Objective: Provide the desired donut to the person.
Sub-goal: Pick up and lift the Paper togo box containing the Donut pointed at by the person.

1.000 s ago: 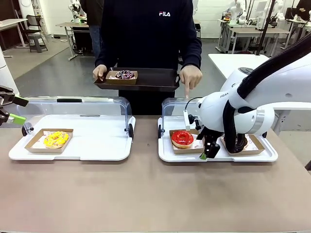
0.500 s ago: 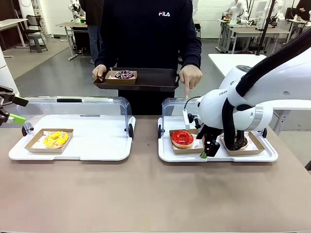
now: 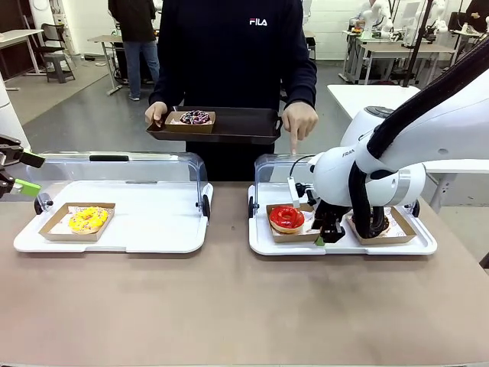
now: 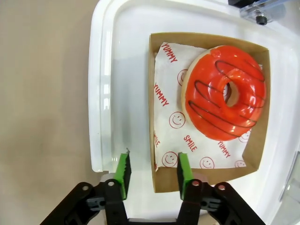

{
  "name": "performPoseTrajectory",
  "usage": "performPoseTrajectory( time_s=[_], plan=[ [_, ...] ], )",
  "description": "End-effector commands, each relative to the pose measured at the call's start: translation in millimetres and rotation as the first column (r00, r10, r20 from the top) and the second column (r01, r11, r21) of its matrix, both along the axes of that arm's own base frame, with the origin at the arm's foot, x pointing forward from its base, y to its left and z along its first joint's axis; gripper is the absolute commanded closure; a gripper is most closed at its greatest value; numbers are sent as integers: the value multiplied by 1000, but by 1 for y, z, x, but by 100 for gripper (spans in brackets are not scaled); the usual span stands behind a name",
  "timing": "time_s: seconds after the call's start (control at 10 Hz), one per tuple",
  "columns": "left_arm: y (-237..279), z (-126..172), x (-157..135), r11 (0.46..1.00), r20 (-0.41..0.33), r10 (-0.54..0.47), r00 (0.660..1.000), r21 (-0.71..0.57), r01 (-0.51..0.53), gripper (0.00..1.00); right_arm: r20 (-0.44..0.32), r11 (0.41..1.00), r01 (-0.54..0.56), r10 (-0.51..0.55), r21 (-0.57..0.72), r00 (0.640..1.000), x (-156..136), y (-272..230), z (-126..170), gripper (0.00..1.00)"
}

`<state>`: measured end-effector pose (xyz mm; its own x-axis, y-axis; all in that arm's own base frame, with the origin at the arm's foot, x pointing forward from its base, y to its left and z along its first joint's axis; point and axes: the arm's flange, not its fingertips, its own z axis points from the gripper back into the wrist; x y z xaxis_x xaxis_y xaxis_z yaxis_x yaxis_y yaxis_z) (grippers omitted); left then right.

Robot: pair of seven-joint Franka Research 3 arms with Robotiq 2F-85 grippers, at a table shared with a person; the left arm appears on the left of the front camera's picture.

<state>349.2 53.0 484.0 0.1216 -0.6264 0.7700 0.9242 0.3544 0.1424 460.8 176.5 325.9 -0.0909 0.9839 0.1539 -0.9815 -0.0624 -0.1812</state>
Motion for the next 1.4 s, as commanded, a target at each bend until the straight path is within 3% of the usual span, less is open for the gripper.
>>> performPoseTrajectory(
  time_s=[0.0,0.7,0.8,1.3],
  plan=[
    [2,-1,0,1000,3,-4,1000,-16,4,0,-3,1000,1,-1,-17,1000,7,5,0,100],
    [2,-1,0,1000,3,-4,1000,-16,4,0,-18,1000,2,-2,5,1000,0,5,12,100],
    [2,-1,0,1000,3,-4,1000,-16,4,0,-5,1000,-14,14,11,1000,-10,4,20,100],
    [2,-1,0,1000,3,-4,1000,-16,4,0,50,996,-88,87,12,995,-118,-7,88,100]
  ],
)
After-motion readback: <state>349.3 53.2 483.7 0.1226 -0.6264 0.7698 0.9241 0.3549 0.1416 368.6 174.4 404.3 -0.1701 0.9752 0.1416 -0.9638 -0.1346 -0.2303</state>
